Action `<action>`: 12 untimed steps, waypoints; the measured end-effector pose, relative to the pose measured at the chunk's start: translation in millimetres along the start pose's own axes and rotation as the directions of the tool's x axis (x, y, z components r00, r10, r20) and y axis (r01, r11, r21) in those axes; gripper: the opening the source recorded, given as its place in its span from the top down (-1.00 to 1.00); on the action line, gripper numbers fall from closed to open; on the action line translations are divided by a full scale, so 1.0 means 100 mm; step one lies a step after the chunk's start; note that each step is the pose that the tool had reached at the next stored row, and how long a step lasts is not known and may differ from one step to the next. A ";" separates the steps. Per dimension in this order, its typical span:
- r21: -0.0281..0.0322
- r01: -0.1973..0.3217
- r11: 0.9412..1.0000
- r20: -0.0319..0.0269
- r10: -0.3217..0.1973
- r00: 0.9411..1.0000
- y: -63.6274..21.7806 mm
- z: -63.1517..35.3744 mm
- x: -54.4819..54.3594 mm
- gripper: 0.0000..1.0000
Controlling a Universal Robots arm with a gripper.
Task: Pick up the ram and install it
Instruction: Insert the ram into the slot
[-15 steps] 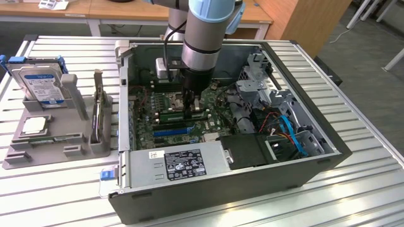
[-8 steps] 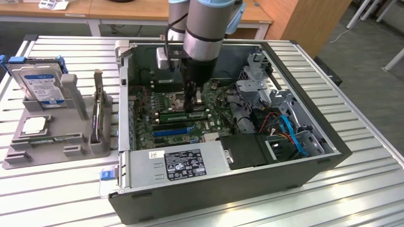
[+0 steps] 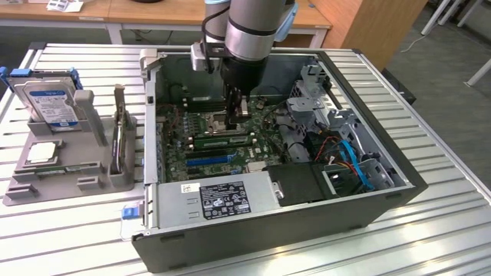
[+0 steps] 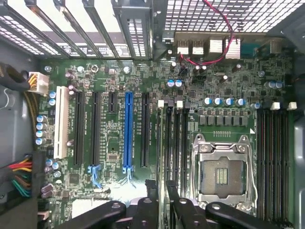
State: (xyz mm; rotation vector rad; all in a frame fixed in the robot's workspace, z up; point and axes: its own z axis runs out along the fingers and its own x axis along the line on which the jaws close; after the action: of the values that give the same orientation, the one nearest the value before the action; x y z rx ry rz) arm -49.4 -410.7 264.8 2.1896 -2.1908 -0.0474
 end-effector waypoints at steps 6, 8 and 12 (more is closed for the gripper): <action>0.000 0.000 1.000 0.000 0.000 1.000 0.000 0.000 0.00 0.79; 0.000 0.000 1.000 0.000 0.000 1.000 0.000 0.000 0.00 0.79; 0.000 0.000 1.000 0.000 0.000 1.000 0.000 0.000 0.00 0.79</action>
State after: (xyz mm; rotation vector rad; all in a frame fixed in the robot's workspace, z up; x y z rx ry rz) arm -49.4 -410.7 264.8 2.1895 -2.1907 -0.0474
